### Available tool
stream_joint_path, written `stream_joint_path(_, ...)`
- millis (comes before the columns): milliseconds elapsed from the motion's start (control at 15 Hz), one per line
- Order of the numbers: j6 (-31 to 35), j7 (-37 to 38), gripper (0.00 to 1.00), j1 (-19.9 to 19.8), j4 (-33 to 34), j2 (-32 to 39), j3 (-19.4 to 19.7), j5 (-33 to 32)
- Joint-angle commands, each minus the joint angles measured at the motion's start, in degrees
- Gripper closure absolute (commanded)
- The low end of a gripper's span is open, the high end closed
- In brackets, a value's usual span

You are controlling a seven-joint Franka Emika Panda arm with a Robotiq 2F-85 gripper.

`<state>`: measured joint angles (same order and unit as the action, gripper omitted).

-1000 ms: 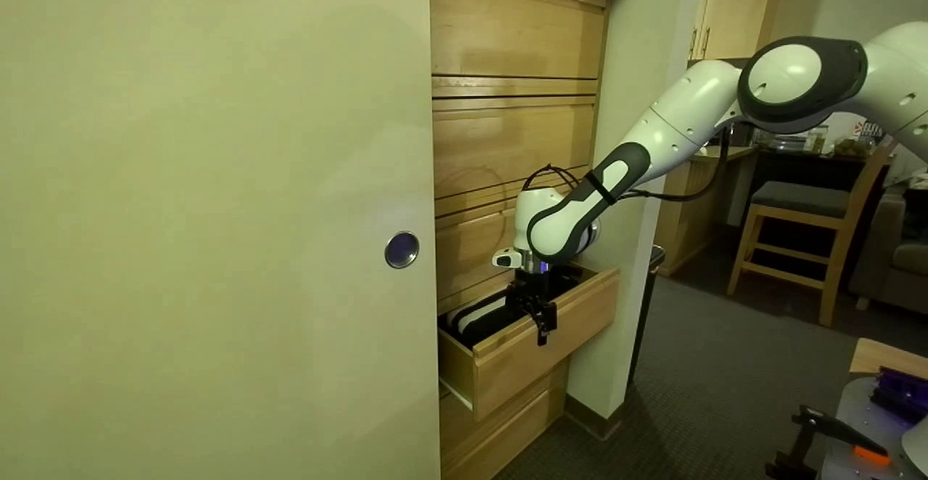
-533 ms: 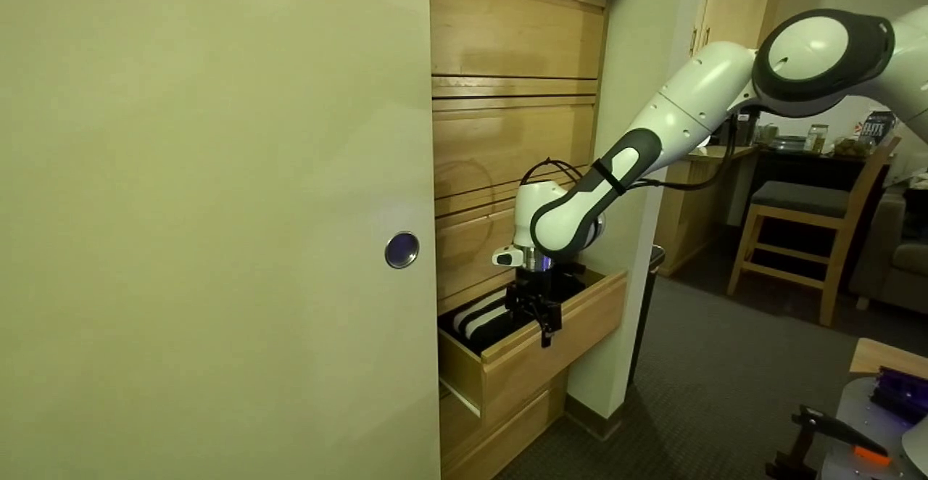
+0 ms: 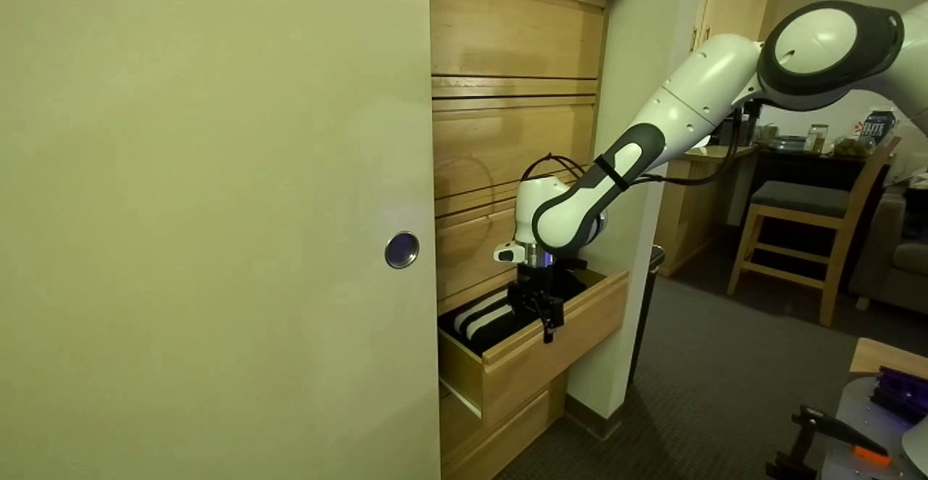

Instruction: Open the fourth drawer

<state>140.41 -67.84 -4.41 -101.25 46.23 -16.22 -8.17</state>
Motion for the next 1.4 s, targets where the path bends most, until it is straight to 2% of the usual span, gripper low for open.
stream_joint_path(0,-0.04,-0.68,0.0,0.98,0.18,-0.08,0.99,1.15)
stream_joint_path(267,-0.73,-0.86,0.0,1.77,1.18,1.21,1.53,0.61)
stream_joint_path(867,-1.61,1.04,0.0,7.48,0.26,1.42,8.32,-5.96)
stream_joint_path(1333,-2.97,-0.49,0.0,7.8,-2.88,0.77,5.53,-5.27)
